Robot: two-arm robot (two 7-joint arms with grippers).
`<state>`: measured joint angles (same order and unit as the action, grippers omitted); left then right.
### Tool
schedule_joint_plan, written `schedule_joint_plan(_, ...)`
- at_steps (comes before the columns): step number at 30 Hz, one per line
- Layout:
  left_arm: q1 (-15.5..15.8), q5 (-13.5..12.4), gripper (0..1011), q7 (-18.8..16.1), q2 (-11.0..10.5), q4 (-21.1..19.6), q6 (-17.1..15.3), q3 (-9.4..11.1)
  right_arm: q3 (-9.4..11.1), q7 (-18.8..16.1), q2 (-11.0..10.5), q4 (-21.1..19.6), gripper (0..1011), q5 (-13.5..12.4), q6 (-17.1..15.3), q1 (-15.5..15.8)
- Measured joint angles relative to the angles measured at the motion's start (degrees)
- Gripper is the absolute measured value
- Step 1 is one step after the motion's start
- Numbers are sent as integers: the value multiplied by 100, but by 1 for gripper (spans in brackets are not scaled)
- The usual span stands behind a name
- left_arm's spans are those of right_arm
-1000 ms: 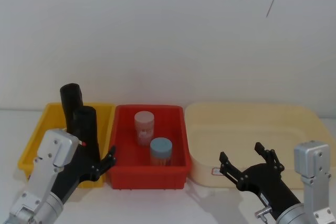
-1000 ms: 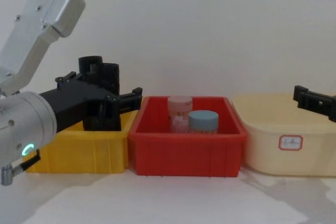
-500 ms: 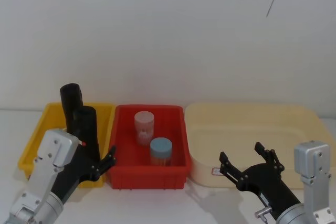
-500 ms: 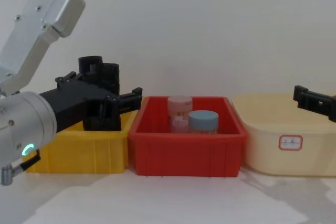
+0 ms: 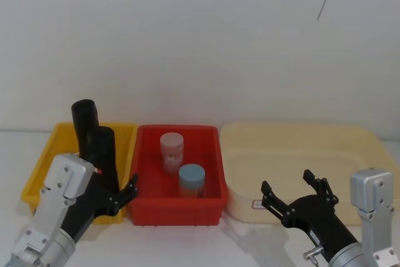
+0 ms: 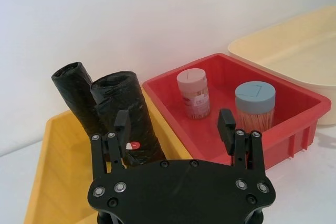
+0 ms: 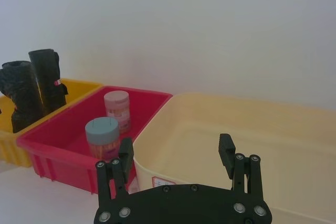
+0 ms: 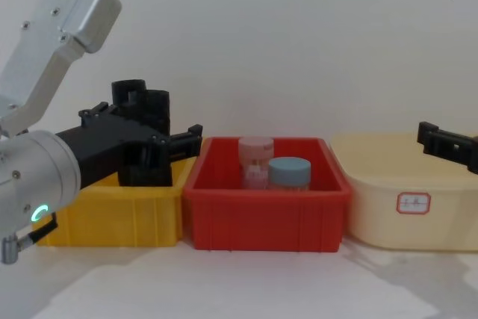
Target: Pick up the garbage bag with the one hand and transfer it to the other hand.
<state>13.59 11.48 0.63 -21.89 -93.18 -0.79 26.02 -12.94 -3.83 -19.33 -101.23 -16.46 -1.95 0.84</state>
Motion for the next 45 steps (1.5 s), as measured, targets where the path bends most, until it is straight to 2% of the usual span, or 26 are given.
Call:
schedule_joint_plan(31,-10,0,1000,-1,0,-2,0,-14,0,0,0,0,1000,0,0,0)
schedule_joint_plan(37,-116,8,1000,-44,-57,-84,-2,-123,0,0,0,0,1000,0,0,0)
schedule_joint_plan(45,-369,94,1000,-148,-191,-269,-8,-397,0,0,0,0,1000,0,0,0)
